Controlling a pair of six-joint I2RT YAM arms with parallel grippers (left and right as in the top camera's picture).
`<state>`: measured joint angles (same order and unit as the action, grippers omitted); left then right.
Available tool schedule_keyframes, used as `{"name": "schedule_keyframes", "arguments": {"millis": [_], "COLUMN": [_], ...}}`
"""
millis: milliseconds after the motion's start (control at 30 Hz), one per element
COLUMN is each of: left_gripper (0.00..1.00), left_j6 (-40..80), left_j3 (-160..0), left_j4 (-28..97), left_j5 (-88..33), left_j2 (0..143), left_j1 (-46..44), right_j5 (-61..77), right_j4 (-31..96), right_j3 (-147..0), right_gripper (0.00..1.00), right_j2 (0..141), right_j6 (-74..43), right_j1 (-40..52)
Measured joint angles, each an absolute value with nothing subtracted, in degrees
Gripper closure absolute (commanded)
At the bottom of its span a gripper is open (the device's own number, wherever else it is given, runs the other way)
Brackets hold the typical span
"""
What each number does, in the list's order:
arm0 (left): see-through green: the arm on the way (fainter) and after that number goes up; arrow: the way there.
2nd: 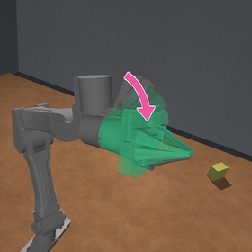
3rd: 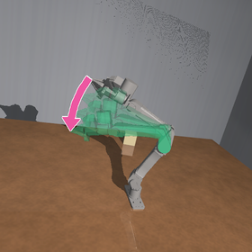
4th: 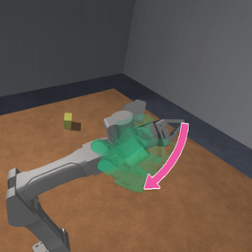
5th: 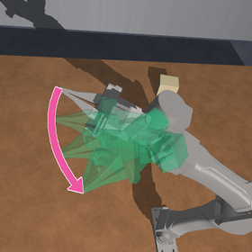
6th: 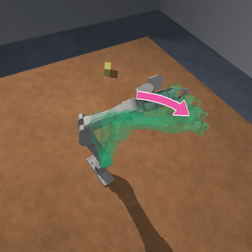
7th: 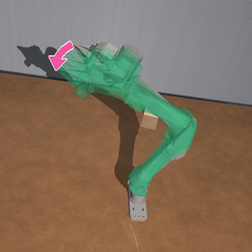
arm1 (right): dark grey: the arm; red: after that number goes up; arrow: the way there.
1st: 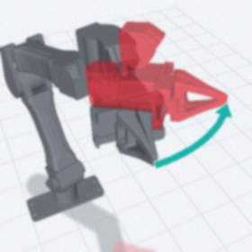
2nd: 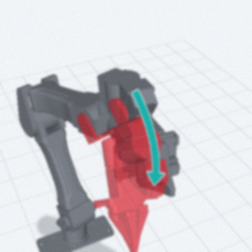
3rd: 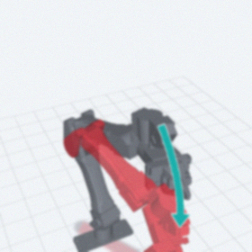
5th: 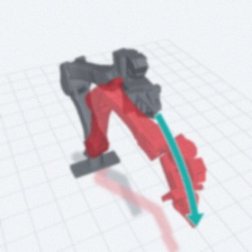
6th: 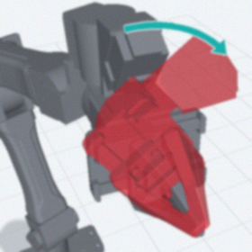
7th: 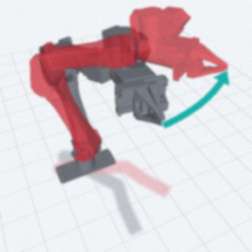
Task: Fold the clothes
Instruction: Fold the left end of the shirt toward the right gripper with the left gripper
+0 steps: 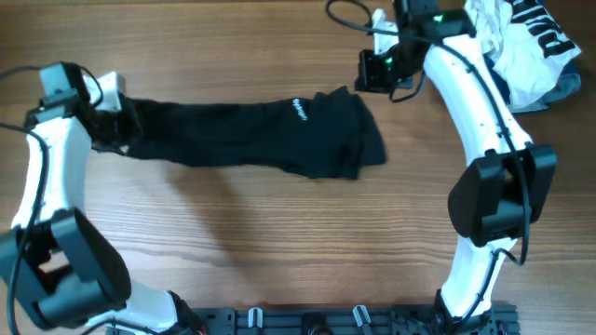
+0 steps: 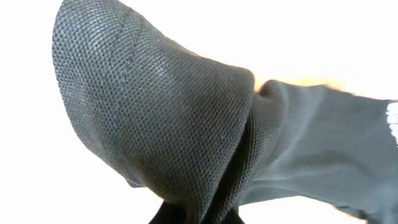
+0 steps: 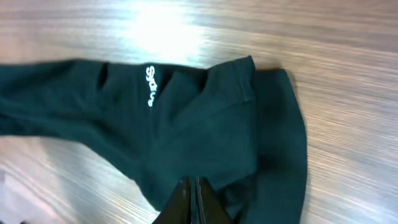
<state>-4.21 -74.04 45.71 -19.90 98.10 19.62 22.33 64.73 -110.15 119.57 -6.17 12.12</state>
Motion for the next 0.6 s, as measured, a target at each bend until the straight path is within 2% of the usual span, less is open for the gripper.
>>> {"name": "schedule_keyframes", "arguments": {"millis": [400,600], "left_gripper": [0.96,0.96], "left_j6": [-4.4,-4.5], "left_j3": [-79.4,-80.5], "left_j4": [47.4,48.1], "left_j5": [-19.8,-19.5], "left_j2": [97.1,97.1], "left_j1": [19.0,14.1], "right_j5": [28.3,28.5], "right_j4": [53.3,52.6], "right_j3": [-97.8,-95.8], "right_gripper": [0.96,0.96], "right_j2": [126.1,128.1], "right_j6": [-10.9,-12.8], "right_j1": [16.4,16.2]}}
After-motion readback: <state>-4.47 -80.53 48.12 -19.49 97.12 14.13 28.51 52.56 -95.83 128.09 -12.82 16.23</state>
